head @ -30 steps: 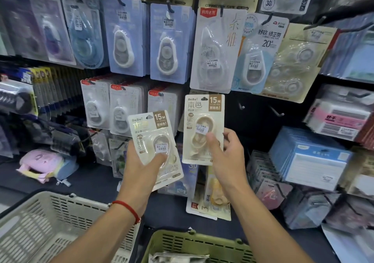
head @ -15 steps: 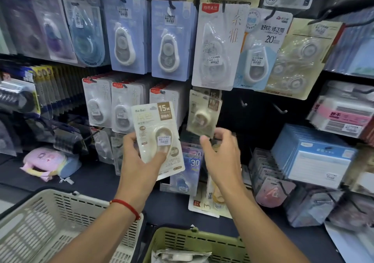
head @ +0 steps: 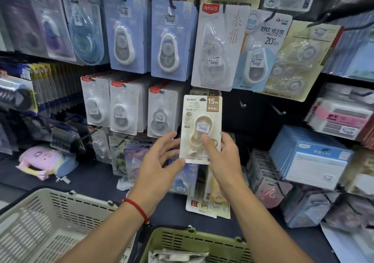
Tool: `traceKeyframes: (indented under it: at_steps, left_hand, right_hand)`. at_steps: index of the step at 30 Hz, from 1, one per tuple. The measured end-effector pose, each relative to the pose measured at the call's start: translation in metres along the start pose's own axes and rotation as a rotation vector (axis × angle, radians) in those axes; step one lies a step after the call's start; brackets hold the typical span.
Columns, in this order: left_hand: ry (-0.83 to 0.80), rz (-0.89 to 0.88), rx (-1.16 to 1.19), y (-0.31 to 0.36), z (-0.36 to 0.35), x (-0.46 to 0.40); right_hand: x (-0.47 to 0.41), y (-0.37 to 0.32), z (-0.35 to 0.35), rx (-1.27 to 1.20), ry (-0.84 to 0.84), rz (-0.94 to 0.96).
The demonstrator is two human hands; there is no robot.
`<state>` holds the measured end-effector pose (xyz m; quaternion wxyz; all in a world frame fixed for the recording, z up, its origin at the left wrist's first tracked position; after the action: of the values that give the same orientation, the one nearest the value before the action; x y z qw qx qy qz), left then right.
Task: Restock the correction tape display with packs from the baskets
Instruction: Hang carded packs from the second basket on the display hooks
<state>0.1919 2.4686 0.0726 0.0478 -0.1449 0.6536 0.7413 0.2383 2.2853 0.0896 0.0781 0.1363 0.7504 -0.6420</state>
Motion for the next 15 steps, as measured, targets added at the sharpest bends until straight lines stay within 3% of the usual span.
traceKeyframes:
  at_steps: [10,12,15]
  left_hand:
    - [0.000,-0.088,0.003,0.011,0.000,-0.001]
    - [-0.006,-0.090,-0.071,0.007,-0.003,-0.004]
    - [0.012,-0.093,-0.308,-0.001,-0.003,-0.011]
  right_hand:
    - [0.005,-0.021,-0.002,-0.046,0.075,0.089]
    - [0.004,-0.024,0.000,0.124,0.082,0.104]
    - [0.000,-0.012,0.005,0.617,0.052,0.084]
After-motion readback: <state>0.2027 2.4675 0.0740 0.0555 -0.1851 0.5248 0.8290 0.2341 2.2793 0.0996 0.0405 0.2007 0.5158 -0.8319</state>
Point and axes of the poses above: each hand's wrist, its own x-axis away from the middle knuckle, its own z-axis out of the back of the hand, y = z × x, the point moved 9 cm from there along -x, towards the middle knuckle, and after that the axes turned 11 degrees about -x, right-handed, at the moved point
